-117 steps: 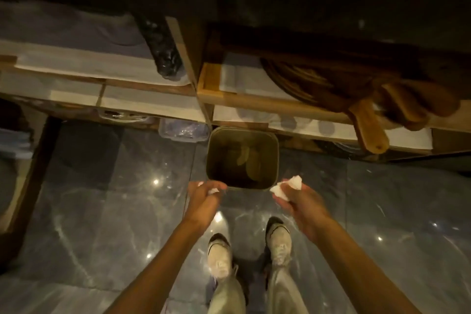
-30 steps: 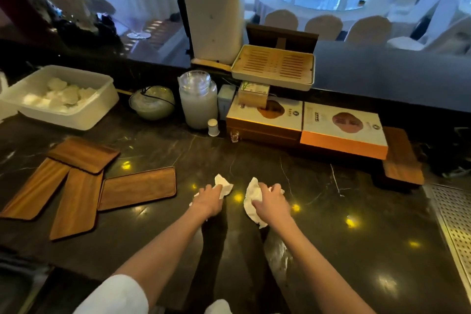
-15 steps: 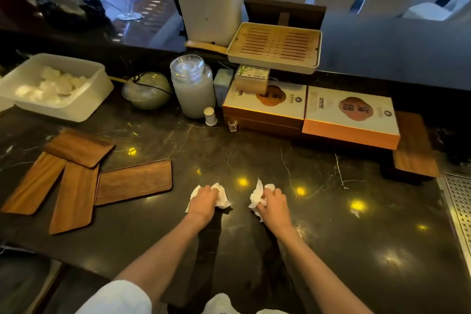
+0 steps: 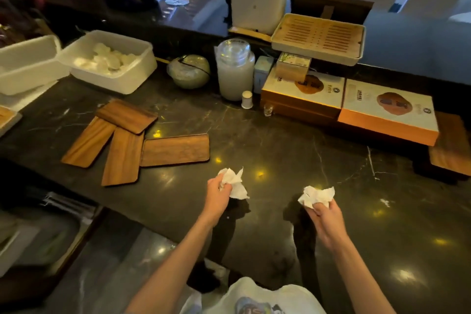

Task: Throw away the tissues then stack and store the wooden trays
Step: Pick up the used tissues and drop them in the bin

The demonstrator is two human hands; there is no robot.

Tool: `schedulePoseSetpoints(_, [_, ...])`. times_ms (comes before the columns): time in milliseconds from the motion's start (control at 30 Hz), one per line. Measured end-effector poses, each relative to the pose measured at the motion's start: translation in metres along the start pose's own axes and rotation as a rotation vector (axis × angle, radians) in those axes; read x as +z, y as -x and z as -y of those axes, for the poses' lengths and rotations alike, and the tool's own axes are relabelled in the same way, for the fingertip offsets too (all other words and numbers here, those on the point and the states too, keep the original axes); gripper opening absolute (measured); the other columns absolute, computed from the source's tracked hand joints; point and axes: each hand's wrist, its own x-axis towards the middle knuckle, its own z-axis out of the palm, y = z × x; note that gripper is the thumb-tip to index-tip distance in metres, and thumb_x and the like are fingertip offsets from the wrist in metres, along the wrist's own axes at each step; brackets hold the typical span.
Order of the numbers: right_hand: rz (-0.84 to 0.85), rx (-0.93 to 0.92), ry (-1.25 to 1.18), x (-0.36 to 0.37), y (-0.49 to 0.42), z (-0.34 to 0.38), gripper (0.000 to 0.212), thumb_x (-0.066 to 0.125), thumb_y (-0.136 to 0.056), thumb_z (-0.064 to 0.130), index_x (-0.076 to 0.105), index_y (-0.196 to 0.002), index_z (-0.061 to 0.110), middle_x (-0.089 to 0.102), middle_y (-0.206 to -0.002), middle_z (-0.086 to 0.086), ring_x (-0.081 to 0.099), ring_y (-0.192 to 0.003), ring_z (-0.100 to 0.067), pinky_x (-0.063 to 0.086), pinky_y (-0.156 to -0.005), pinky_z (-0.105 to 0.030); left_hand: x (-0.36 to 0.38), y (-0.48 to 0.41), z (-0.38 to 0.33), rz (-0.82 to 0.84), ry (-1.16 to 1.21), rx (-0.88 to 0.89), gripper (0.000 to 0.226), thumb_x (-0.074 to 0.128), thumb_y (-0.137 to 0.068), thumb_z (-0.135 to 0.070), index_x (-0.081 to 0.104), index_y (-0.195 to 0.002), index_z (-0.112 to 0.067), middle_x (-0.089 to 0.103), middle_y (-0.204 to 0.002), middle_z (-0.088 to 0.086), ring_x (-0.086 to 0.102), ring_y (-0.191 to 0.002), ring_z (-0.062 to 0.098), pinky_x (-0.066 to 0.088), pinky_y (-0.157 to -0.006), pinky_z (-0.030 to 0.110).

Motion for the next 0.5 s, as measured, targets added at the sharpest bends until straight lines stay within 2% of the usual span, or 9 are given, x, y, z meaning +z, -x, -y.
schedulePoseSetpoints(67, [0.067, 0.057, -0.125, 0.02, 0.007, -0.014, 0.05, 0.036, -0.093, -0.016, 0.045, -0.136, 0.008, 0.06, -0.124, -0.014, 0.063, -0.11, -0.026, 0.06, -0.085, -0.033, -0.021, 0.008, 0.009, -0.023, 0.174, -0.098, 0.044, 0.05, -0.099, -0.012, 0.045, -0.143, -0.011, 0.055, -0.13, 0.006, 0.056, -0.115, 0.02, 0.049, -0.093, 0.031])
schedulePoseSetpoints(133, [0.12, 0.115, -0.2, 0.047, 0.015, -0.029, 0.053, 0.03, -0.089, -0.022, 0.047, -0.13, 0.007, 0.058, -0.123, -0.017, 0.062, -0.105, -0.025, 0.061, -0.074, -0.027, -0.042, 0.017, 0.016, -0.05, 0.391, -0.185, 0.038, 0.048, -0.1, -0.01, 0.05, -0.137, -0.005, 0.061, -0.126, 0.014, 0.06, -0.113, 0.027, 0.051, -0.093, 0.037])
schedulePoseSetpoints(200, [0.171, 0.173, -0.18, 0.078, 0.026, -0.043, 0.053, 0.027, -0.085, -0.025, 0.054, -0.115, 0.009, 0.055, -0.116, -0.017, 0.059, -0.093, -0.02, 0.058, -0.062, -0.019, -0.062, 0.027, 0.02, -0.078, 0.552, -0.225, 0.029, 0.044, -0.101, -0.006, 0.056, -0.127, -0.002, 0.063, -0.119, 0.019, 0.061, -0.108, 0.028, 0.051, -0.091, 0.041])
schedulePoseSetpoints(267, [0.237, 0.226, -0.145, 0.106, 0.039, -0.06, 0.059, 0.025, -0.083, -0.026, 0.057, -0.11, 0.017, 0.055, -0.111, -0.016, 0.054, -0.083, -0.018, 0.051, -0.053, -0.015, -0.08, 0.036, 0.025, -0.094, 0.65, -0.243, 0.022, 0.041, -0.102, -0.007, 0.061, -0.112, -0.006, 0.063, -0.118, 0.021, 0.06, -0.108, 0.032, 0.052, -0.091, 0.047])
schedulePoseSetpoints(333, [0.283, 0.291, -0.158, 0.13, 0.054, -0.075, 0.066, 0.024, -0.081, -0.025, 0.056, -0.117, 0.019, 0.054, -0.109, -0.016, 0.05, -0.079, -0.018, 0.047, -0.047, -0.016, -0.096, 0.043, 0.029, -0.103, 0.774, -0.27, 0.021, 0.039, -0.103, -0.005, 0.06, -0.105, -0.008, 0.063, -0.115, 0.017, 0.06, -0.11, 0.034, 0.059, -0.081, 0.045])
schedulePoseSetpoints(400, [0.331, 0.363, -0.181, 0.149, 0.07, -0.088, 0.065, 0.025, -0.079, -0.02, 0.052, -0.126, 0.016, 0.053, -0.108, -0.017, 0.048, -0.077, -0.02, 0.045, -0.046, -0.019, -0.108, 0.048, 0.036, -0.132, 0.856, -0.284, 0.02, 0.039, -0.103, -0.006, 0.057, -0.112, -0.007, 0.062, -0.119, 0.016, 0.06, -0.114, 0.035, 0.059, -0.079, 0.043])
schedulePoseSetpoints(500, [0.387, 0.46, -0.195, 0.167, 0.092, -0.108, 0.047, 0.038, -0.081, -0.004, 0.053, -0.123, 0.011, 0.059, -0.108, -0.017, 0.054, -0.081, -0.023, 0.046, -0.049, -0.022, -0.124, 0.053, 0.051, -0.191, 0.833, -0.297, 0.027, 0.041, -0.103, -0.006, 0.054, -0.127, -0.007, 0.063, -0.121, 0.014, 0.062, -0.112, 0.029, 0.056, -0.077, 0.034])
